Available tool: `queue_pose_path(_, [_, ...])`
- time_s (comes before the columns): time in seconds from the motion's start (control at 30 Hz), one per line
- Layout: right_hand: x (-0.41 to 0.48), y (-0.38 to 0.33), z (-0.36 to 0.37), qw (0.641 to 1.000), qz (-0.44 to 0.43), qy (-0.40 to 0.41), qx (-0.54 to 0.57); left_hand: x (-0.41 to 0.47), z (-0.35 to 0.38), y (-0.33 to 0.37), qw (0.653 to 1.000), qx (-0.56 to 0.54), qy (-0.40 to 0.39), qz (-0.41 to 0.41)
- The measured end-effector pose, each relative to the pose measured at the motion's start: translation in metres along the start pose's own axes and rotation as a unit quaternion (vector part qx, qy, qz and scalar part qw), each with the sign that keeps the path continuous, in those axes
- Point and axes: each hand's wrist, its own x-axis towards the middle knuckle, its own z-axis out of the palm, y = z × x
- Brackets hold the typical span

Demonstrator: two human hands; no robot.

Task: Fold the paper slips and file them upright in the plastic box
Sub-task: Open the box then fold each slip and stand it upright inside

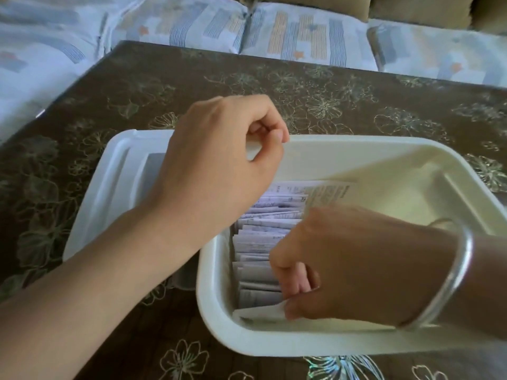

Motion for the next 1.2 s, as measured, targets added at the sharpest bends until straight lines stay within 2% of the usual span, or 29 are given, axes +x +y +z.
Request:
queue_pose_path(0.1, [0.01,0.004,0.014,0.997,-0.003,0.018,-0.069,0.0,0.0,0.0,1.0,0.004,0.003,0.0])
queue_pose_path(0.27, [0.009,-0.005,0.0,1.0,0.018,-0.014,0.011,0.001,0.001,-0.001,1.0,0.013,0.008,0.002])
queue_pose_path(0.53, [0.015,-0.011,0.001,0.995,0.042,-0.05,-0.081,0.0,0.001,-0.002,1.0,0.008,-0.001,0.002])
queue_pose_path(0.67, [0.011,-0.009,-0.01,0.997,0.07,-0.04,-0.009,0.0,0.001,-0.003,1.0,0.006,0.0,0.006])
queue_pose_path(0.83, [-0.01,-0.002,-0.026,0.991,0.107,0.05,0.066,0.0,-0.001,-0.003,1.0,0.026,0.004,0.017])
queue_pose_path(0.93, [-0.04,-0.004,-0.029,0.975,0.111,0.151,0.119,0.002,-0.007,0.004,0.992,0.087,-0.028,0.082])
queue_pose_path(1.07, [-0.092,-0.006,-0.024,0.928,0.125,0.252,0.245,0.005,-0.01,0.04,0.976,0.086,-0.144,0.136])
queue_pose_path(1.2, [-0.147,0.002,0.0,0.859,0.178,0.369,0.306,-0.009,0.003,0.094,0.977,0.004,-0.139,0.16])
